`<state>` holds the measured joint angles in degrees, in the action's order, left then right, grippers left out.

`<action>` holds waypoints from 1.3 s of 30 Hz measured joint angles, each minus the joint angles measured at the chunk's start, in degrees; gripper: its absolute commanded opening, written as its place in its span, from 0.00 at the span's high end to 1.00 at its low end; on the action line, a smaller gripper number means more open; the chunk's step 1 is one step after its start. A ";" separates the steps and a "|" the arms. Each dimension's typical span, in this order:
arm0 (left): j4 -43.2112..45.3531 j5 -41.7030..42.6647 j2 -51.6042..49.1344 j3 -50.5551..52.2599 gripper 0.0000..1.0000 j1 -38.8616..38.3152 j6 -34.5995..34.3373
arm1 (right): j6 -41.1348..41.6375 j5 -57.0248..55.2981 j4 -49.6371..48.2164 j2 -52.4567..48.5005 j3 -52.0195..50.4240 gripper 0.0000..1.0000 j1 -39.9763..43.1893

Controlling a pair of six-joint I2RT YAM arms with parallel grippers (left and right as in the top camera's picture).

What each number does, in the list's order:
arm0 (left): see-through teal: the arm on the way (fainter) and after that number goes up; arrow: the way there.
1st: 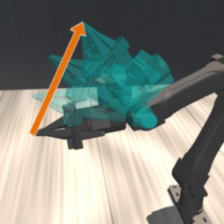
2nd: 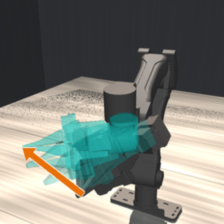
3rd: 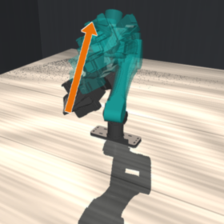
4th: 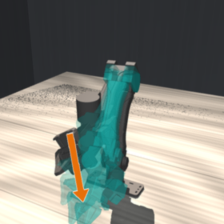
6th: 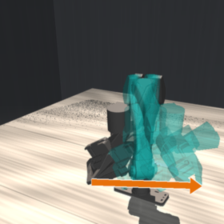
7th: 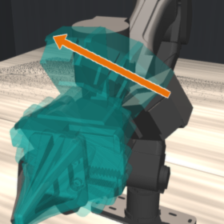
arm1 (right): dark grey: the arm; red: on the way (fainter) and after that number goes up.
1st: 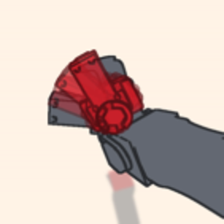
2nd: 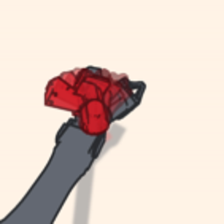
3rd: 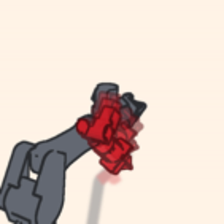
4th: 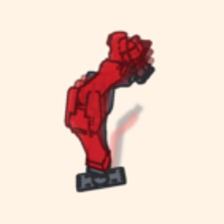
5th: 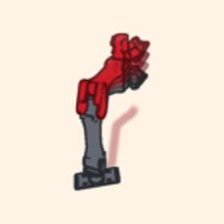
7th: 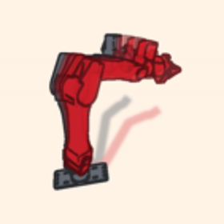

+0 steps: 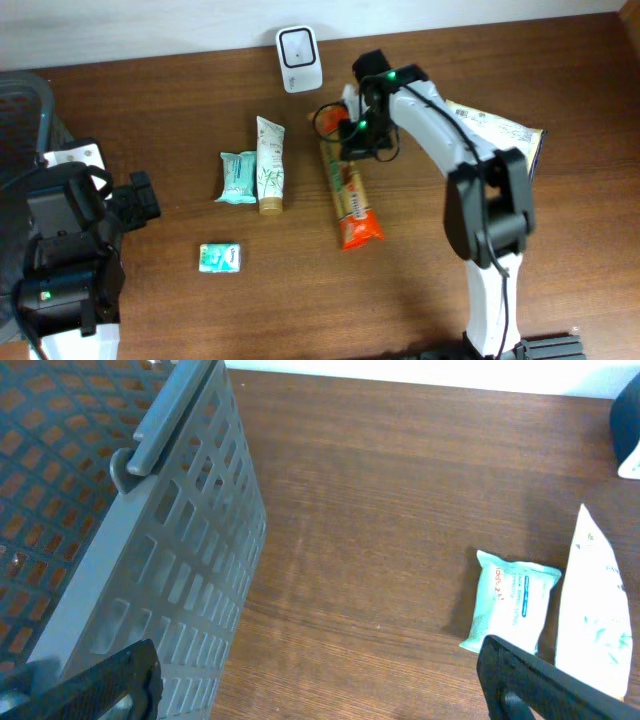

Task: Scan the item barcode
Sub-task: 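Lift the spaghetti pack and turn it toward the scanner with right gripper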

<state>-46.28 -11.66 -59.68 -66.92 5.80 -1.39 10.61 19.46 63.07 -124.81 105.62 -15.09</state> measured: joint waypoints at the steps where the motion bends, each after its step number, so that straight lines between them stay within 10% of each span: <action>1: 0.00 0.00 0.00 0.00 0.01 0.00 0.00 | 1.22 -4.00 1.25 1.66 0.00 0.96 -0.24; 5: 0.00 0.02 0.00 0.00 0.01 0.00 0.00 | 7.93 -31.47 10.25 3.10 0.20 0.96 -4.85; 10: 0.00 0.02 0.00 0.00 0.01 0.00 0.00 | 8.87 -38.73 10.21 0.72 0.20 0.96 -6.82; 17: 0.00 0.00 0.00 0.00 0.01 0.00 0.00 | 5.40 -34.56 8.85 -2.29 0.20 0.87 -11.13; 23: 0.00 0.00 0.00 0.00 0.01 0.00 0.00 | -1.05 -22.21 7.58 -2.45 0.24 0.23 -18.38; 31: 0.02 0.00 0.00 0.00 0.01 0.00 0.00 | -10.69 -8.74 11.74 -2.89 1.77 0.20 -19.04; 39: 0.00 0.02 0.00 0.00 0.01 0.00 0.02 | -17.18 0.90 13.46 -2.89 5.60 0.12 -0.17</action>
<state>-46.28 -11.64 -59.68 -66.92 5.80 -1.37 -6.57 20.36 76.53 -127.70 111.22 -15.27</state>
